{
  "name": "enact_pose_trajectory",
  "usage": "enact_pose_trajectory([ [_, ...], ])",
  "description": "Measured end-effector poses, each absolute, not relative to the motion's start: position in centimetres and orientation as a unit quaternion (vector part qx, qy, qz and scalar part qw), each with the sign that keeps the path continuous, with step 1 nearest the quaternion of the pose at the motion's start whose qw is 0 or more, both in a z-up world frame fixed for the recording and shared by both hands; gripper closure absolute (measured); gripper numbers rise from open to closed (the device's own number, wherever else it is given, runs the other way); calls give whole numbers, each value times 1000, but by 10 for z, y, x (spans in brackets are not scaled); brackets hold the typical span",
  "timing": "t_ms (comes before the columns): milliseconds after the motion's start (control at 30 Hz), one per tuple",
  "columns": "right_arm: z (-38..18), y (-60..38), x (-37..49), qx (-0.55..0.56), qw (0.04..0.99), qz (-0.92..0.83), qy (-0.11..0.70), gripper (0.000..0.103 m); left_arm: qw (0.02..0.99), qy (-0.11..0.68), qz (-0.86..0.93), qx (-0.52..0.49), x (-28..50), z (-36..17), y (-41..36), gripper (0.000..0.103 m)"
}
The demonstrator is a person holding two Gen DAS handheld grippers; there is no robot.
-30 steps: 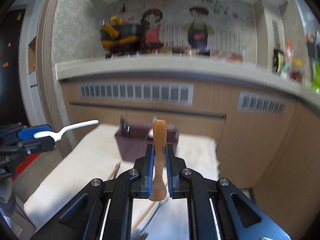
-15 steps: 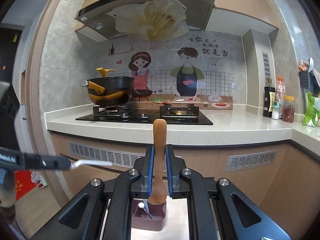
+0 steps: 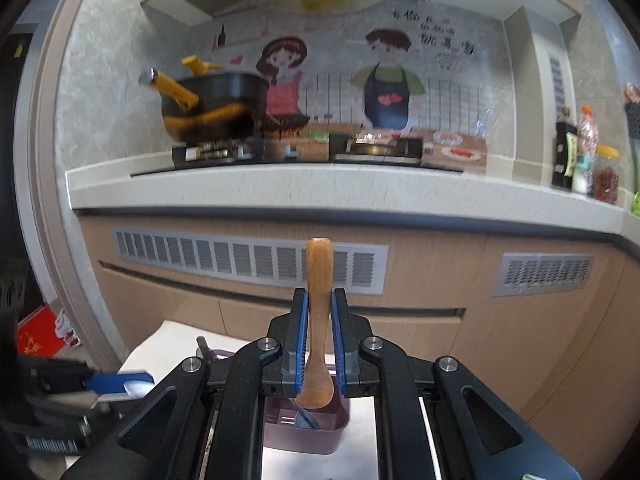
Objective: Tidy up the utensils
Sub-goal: 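Lower both held spoons into the maroon caddy compartments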
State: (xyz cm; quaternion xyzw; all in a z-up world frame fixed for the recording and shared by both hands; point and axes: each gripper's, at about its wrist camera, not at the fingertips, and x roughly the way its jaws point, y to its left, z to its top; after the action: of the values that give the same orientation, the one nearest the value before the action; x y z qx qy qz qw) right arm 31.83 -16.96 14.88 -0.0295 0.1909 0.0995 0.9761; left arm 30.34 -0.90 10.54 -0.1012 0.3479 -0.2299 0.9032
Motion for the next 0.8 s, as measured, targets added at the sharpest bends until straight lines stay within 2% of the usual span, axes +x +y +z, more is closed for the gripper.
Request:
enact_pose_trajectory([
  [333,103,-158,370,-30,967,89,235,92,887,381,-232,-120,341,62,0,66],
  [800,35,-167,392,-26,950,98,296,91,912,352,-192,-83,376,11,8,65],
])
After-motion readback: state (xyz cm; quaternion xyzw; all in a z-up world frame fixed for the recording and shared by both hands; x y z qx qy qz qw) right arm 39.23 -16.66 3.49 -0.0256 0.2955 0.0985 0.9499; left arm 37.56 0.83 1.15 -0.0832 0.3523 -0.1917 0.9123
